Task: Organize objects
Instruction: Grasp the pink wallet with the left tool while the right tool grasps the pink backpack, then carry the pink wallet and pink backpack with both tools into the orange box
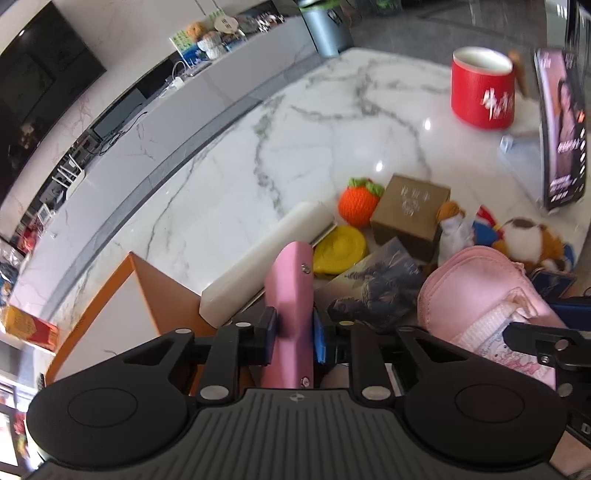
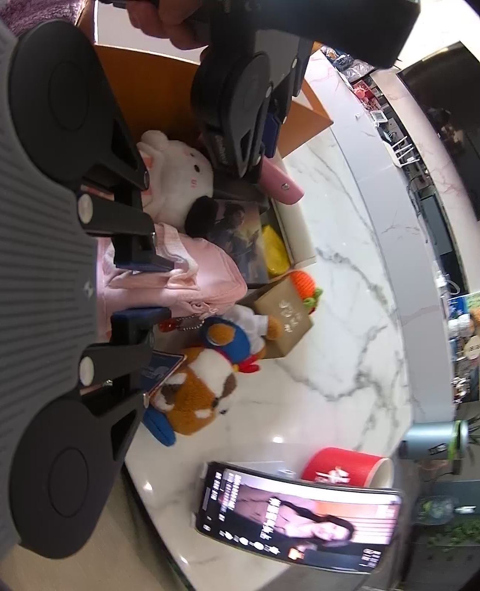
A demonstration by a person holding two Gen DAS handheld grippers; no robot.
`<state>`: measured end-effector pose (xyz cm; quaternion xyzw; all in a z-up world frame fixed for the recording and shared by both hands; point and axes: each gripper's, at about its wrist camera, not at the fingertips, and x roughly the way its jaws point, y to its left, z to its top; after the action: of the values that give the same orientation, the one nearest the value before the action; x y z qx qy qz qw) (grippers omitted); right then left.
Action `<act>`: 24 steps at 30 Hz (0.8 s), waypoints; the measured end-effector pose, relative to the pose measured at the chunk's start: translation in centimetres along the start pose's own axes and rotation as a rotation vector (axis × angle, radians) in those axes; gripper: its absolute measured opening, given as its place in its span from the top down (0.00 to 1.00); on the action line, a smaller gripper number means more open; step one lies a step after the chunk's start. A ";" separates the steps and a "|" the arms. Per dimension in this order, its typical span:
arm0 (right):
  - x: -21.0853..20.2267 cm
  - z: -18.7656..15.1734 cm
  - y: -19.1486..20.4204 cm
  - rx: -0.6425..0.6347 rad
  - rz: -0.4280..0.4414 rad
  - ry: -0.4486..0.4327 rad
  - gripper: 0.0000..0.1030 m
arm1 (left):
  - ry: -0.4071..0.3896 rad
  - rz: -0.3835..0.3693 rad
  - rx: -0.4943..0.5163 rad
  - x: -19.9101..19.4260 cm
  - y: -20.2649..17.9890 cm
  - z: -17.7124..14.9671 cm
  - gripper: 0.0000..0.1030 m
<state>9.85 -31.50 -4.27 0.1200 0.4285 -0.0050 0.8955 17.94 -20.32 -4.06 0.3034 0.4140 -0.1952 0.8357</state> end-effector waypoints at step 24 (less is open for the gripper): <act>-11.2 0.8 10.4 -0.155 0.101 -0.289 0.83 | -0.317 -0.238 -0.512 -16.0 12.2 -8.2 0.79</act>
<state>4.52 -22.61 7.01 0.0699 0.2880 0.0560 0.9534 10.94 -4.59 9.25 -0.0015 0.3468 -0.2259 0.9103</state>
